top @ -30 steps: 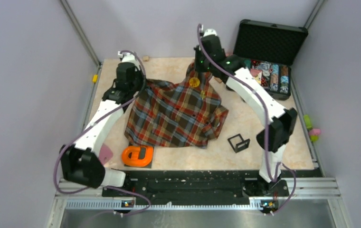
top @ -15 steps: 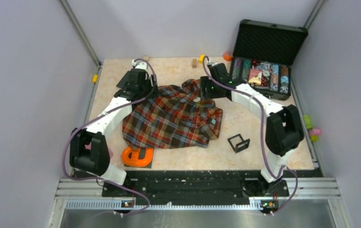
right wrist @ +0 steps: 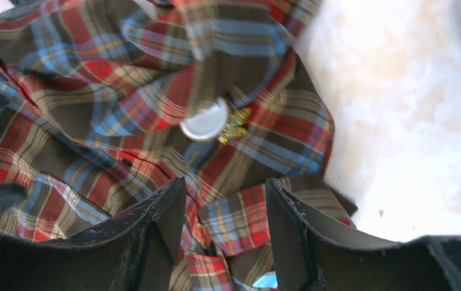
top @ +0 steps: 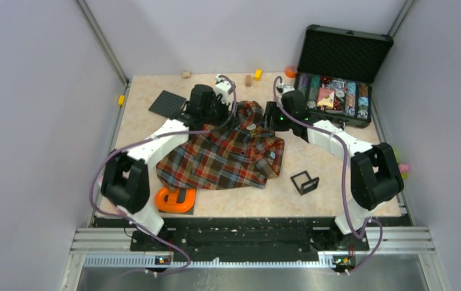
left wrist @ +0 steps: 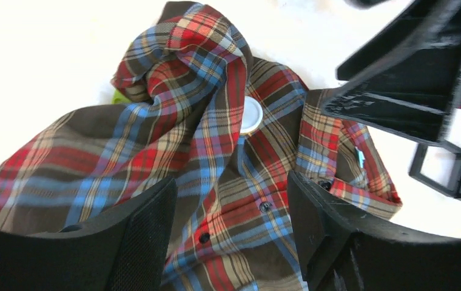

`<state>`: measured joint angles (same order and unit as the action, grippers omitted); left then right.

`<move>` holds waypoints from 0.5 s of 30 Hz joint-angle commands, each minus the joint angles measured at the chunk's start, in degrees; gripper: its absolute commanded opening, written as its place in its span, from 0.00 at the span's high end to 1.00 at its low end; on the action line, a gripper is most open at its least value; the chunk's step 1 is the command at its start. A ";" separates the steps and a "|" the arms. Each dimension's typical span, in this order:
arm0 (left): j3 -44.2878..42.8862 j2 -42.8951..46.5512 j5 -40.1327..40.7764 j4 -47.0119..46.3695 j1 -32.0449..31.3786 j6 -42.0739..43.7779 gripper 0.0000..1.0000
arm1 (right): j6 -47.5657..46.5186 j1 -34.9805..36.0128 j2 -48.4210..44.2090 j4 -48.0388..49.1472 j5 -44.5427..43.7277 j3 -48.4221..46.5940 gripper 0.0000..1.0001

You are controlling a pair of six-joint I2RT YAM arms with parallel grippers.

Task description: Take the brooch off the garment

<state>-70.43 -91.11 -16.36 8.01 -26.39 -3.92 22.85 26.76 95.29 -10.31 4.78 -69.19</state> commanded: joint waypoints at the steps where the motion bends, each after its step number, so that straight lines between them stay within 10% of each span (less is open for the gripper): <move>1: -7.57 -9.21 -5.28 2.81 -0.48 4.73 0.30 | 8.16 -3.00 -5.97 9.12 4.56 5.50 0.47; 15: -9.60 -18.26 -9.70 -2.87 0.14 0.59 0.49 | 23.98 -3.11 1.21 17.82 6.47 7.53 0.57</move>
<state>-78.98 -110.24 -22.70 9.69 -26.72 -2.87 41.41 23.46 93.06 3.53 8.88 -58.94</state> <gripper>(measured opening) 0.568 0.450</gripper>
